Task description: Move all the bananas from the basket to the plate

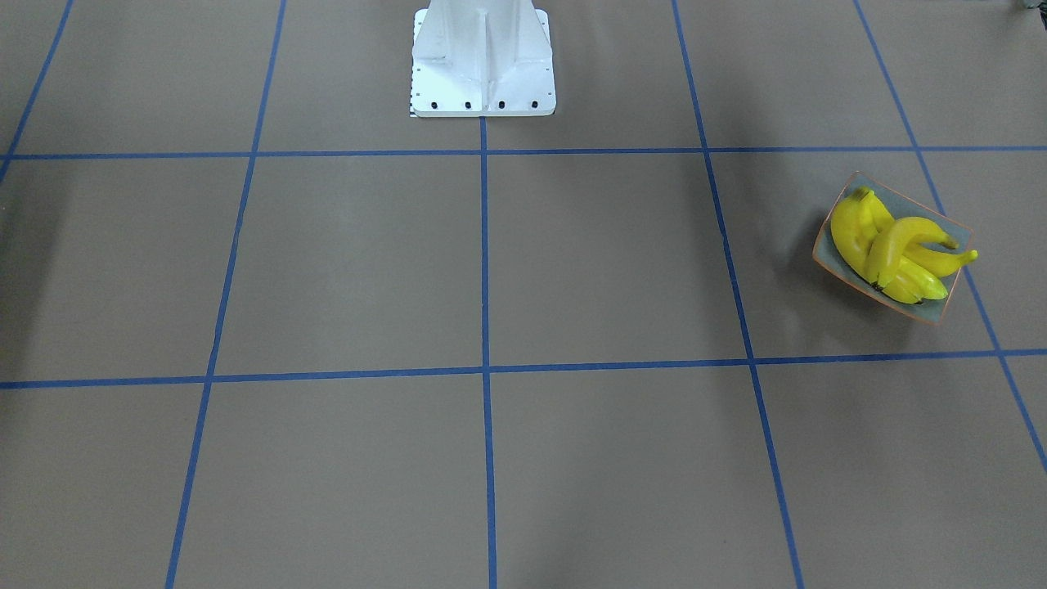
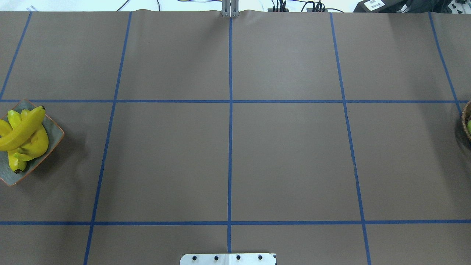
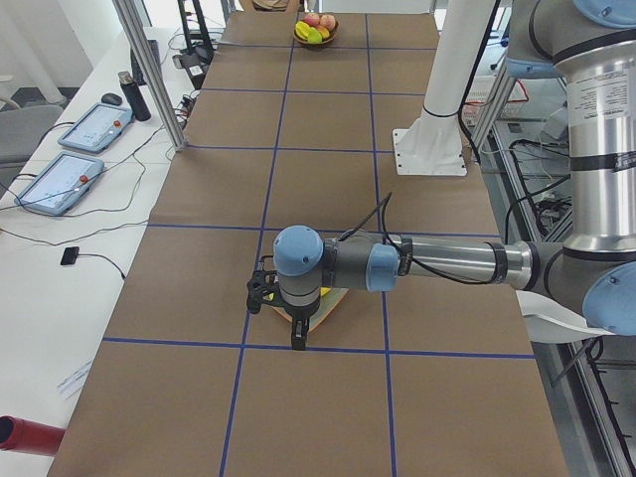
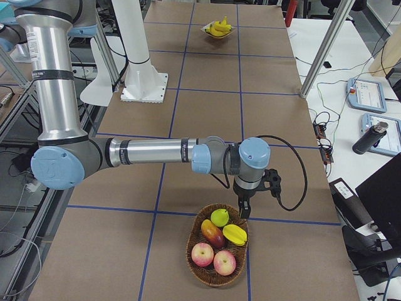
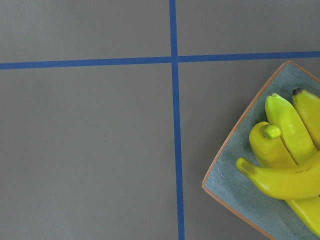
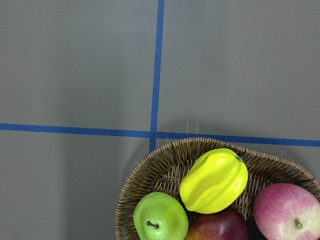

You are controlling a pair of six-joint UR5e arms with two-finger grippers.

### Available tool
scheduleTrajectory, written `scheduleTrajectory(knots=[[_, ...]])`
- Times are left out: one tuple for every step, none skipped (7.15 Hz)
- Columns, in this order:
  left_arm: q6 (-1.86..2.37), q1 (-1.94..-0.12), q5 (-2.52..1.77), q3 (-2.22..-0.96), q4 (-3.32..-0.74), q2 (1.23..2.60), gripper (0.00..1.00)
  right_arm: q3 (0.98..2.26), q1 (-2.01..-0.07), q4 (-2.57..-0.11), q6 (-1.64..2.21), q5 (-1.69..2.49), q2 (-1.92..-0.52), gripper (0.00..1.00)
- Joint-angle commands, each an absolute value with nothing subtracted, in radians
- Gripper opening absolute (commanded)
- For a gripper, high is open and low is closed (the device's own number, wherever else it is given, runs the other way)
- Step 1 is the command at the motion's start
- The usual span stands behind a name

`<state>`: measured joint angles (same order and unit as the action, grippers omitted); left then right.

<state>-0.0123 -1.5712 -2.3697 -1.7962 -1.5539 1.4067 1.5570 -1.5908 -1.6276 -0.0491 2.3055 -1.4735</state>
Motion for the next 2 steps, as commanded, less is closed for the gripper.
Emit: scheduleTrajectory(knots=[[-0.012,-1.571,-2.368,-1.798,-1.554,1.407,1.00,1.557,-1.591,-1.628,-0.049,2.306,-1.473,0.99],[-0.012,-1.571,-2.368,-1.796,-1.554,1.407,1.00,1.557,-1.591,-1.626,-0.049,2.306,-1.473,0.99]])
